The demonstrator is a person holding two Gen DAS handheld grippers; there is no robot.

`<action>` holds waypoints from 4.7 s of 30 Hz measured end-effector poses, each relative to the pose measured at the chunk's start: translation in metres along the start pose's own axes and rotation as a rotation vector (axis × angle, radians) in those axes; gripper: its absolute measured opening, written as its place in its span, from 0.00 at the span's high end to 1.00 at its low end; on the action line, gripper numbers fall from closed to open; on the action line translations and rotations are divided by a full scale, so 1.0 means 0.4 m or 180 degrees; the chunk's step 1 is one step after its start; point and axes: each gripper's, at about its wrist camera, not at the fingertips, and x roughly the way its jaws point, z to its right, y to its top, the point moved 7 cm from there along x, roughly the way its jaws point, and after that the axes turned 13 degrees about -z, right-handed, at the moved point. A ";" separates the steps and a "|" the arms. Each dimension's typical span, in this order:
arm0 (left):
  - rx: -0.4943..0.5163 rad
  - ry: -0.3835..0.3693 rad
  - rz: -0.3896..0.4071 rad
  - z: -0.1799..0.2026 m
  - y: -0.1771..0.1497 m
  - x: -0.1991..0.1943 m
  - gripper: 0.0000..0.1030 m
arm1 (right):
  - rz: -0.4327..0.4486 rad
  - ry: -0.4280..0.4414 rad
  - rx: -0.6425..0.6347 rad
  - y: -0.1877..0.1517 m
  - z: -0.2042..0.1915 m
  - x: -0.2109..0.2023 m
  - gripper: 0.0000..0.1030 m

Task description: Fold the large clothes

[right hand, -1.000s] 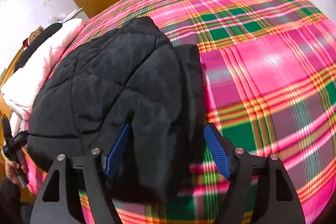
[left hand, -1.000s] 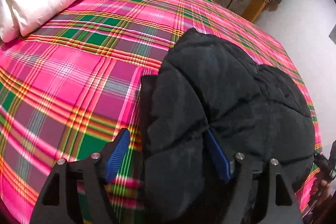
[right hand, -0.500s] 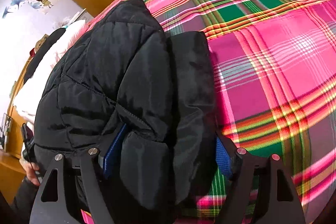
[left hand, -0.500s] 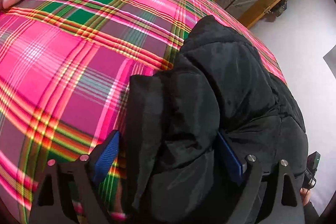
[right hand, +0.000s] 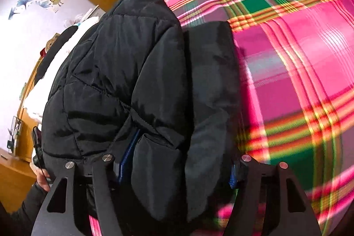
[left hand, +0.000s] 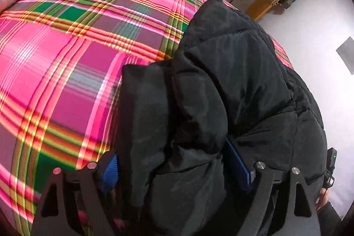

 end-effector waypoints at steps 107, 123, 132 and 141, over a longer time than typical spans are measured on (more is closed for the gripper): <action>0.1080 0.0685 0.0277 0.747 0.119 0.208 0.50 | 0.0870 -0.1282 0.0083 0.130 0.269 -0.523 0.45; 0.1395 0.0518 0.0471 0.829 -0.271 -0.131 0.49 | 0.1166 -0.1540 -0.0381 -0.210 -0.102 -0.641 0.45; 0.1436 0.0519 0.0374 0.819 -0.474 -0.203 0.48 | 0.1126 -0.1654 -0.0500 -0.385 -0.201 -0.643 0.45; 0.1505 0.0535 0.0342 0.812 -0.585 -0.236 0.48 | 0.1000 -0.1622 -0.0470 -0.501 -0.234 -0.613 0.45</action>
